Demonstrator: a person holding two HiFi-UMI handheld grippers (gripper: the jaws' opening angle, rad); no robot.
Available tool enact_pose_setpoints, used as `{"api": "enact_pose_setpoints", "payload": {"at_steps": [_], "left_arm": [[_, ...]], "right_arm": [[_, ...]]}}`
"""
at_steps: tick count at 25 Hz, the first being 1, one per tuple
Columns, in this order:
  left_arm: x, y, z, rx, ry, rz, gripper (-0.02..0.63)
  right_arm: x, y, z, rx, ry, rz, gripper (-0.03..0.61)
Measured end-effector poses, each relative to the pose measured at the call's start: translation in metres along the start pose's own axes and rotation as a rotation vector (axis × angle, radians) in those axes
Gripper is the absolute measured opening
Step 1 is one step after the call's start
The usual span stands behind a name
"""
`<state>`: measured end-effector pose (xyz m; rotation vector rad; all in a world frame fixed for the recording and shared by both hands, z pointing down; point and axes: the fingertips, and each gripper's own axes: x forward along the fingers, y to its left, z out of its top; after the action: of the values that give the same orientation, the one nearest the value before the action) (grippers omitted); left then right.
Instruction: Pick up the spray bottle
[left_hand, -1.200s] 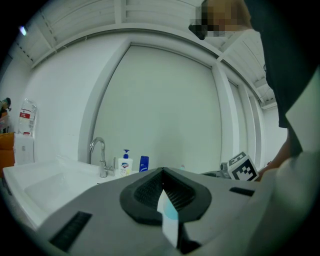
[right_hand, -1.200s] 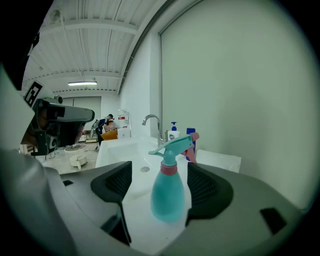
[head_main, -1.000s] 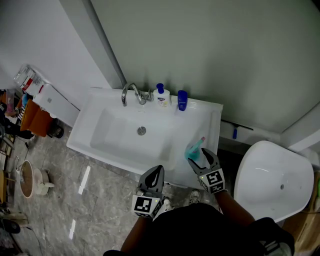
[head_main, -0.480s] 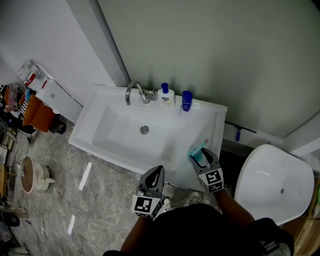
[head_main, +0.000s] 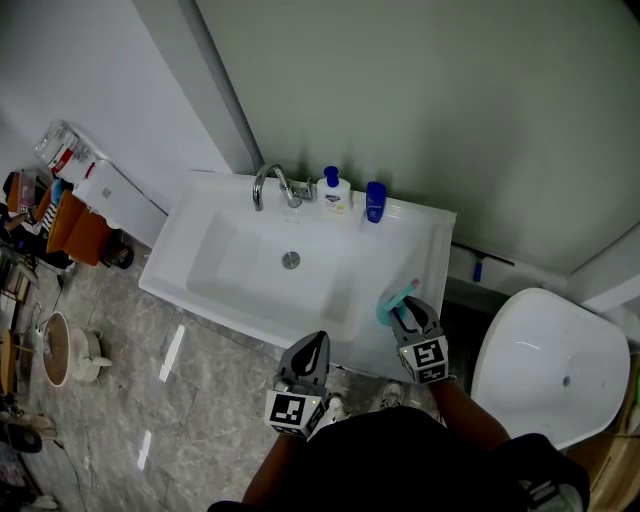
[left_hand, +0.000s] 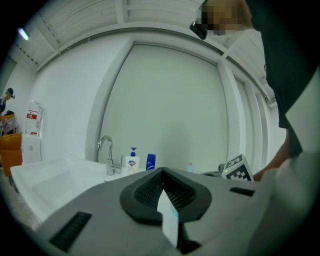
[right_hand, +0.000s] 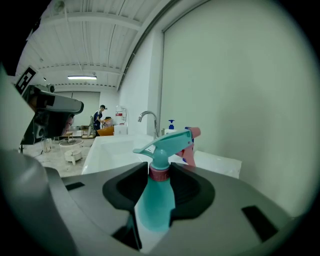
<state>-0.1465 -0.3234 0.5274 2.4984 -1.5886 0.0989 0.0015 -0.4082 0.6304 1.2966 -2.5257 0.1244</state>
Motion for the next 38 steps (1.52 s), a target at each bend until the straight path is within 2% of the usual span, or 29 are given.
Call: {"api": "enact_pose_setpoints", "payload": {"at_steps": [5, 13, 22, 26, 32, 38], "left_arm": [[-0.004, 0.002, 0.002, 0.003, -0.017, 0.016, -0.005], [-0.012, 0.003, 0.005, 0.003, -0.034, 0.034, -0.005], [-0.019, -0.002, 0.005, 0.005, -0.026, 0.027, -0.005], [-0.019, -0.005, 0.006, 0.003, -0.033, 0.019, -0.005], [-0.019, -0.011, 0.008, 0.003, -0.034, 0.005, -0.005], [-0.019, -0.022, 0.014, 0.016, -0.054, -0.022, -0.005]], "right_arm": [[-0.002, 0.003, 0.000, -0.028, -0.006, -0.006, 0.138], [-0.001, 0.006, -0.002, -0.015, -0.022, 0.001, 0.133], [-0.018, 0.014, 0.019, -0.031, -0.064, 0.016, 0.132], [-0.033, 0.015, 0.038, -0.041, -0.108, 0.015, 0.132], [-0.064, 0.020, 0.093, -0.034, -0.240, 0.034, 0.132], [-0.097, 0.024, 0.133, -0.029, -0.324, 0.047, 0.132]]}}
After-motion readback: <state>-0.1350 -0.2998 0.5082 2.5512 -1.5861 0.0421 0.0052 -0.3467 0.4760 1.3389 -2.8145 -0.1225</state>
